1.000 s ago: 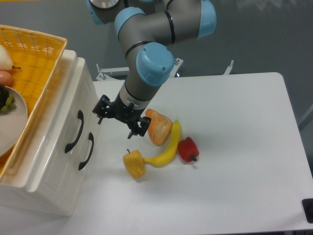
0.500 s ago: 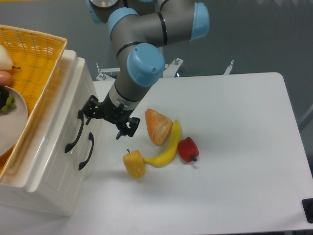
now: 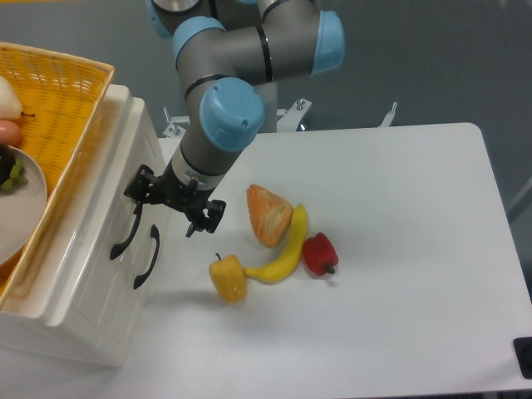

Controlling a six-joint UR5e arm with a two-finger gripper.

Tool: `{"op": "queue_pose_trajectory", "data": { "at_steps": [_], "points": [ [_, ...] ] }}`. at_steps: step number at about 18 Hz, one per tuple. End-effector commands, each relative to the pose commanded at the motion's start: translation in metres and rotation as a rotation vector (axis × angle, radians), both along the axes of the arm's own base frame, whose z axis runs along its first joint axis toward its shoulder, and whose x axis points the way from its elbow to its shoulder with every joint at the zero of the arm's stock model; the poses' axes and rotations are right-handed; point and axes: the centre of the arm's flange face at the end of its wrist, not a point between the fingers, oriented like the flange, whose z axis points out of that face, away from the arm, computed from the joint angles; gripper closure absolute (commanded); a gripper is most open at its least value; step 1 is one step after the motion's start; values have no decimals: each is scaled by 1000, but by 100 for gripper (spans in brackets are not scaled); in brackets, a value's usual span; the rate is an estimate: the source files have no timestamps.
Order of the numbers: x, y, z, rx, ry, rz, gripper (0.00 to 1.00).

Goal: Slide the top white drawer open
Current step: 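Lower the gripper onto the upper drawer handle and close on it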

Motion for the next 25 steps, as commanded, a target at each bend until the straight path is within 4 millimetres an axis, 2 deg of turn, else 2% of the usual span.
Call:
{"op": "queue_pose_trajectory", "data": {
  "at_steps": [7,17,25],
  "points": [
    [12,16,-10,2,8,21,0],
    [12,16,-18,-6,7,11,1],
    [13,15,-16,-4,13,8,12]
  ]
}}
